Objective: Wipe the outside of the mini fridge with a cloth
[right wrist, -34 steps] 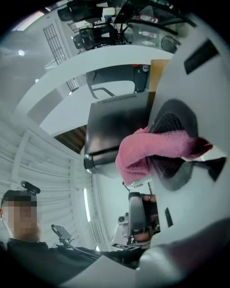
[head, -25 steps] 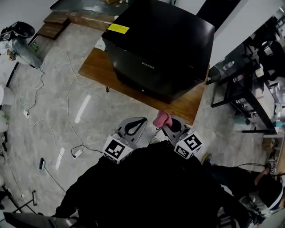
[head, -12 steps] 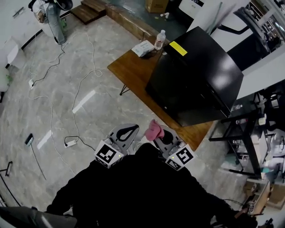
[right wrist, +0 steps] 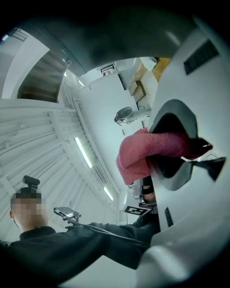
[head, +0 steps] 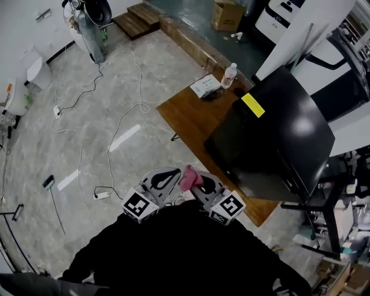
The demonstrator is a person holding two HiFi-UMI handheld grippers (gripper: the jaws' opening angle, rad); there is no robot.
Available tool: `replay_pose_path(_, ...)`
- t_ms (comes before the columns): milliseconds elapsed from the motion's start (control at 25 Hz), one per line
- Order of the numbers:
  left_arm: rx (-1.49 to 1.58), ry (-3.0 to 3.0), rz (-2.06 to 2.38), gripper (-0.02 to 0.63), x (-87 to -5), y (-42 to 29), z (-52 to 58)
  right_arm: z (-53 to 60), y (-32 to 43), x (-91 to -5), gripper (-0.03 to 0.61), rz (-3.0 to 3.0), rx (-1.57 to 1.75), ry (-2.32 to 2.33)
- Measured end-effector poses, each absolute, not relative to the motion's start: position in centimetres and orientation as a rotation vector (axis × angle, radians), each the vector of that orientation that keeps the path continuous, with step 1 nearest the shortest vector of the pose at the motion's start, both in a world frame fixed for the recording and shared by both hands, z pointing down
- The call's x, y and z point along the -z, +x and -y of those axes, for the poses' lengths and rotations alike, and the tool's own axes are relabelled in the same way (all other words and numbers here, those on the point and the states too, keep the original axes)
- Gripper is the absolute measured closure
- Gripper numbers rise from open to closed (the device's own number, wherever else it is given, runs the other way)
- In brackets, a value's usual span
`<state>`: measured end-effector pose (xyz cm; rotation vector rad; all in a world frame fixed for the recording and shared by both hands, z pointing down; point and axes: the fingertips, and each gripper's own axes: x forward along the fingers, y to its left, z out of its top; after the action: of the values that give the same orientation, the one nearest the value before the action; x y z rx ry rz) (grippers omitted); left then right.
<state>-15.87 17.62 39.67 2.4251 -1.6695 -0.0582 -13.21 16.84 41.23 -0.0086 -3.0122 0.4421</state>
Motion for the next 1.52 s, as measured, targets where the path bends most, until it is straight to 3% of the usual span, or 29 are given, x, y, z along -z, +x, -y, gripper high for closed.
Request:
replay_pose_path(600, 0.045, 2.428, 1.692, 0.607, -40.1, -27.7, -5.9, -5.9, -24.1, -41.8, 0.502, 3.007, -0.38, 0.005)
replay_pose_path(1200, -0.005, 2.708, 1.283, 0.607, -40.3, -46.2, -0.5, 0.6, -42.1, -40.4, 0.502, 3.046, -0.468, 0.676)
replay_pose_path(1520, -0.051, 2.751, 1.096, 0.607, -41.9, -49.8, 3.2, 3.8, -45.1, -41.1, 0.502, 3.001, -0.501, 0.903)
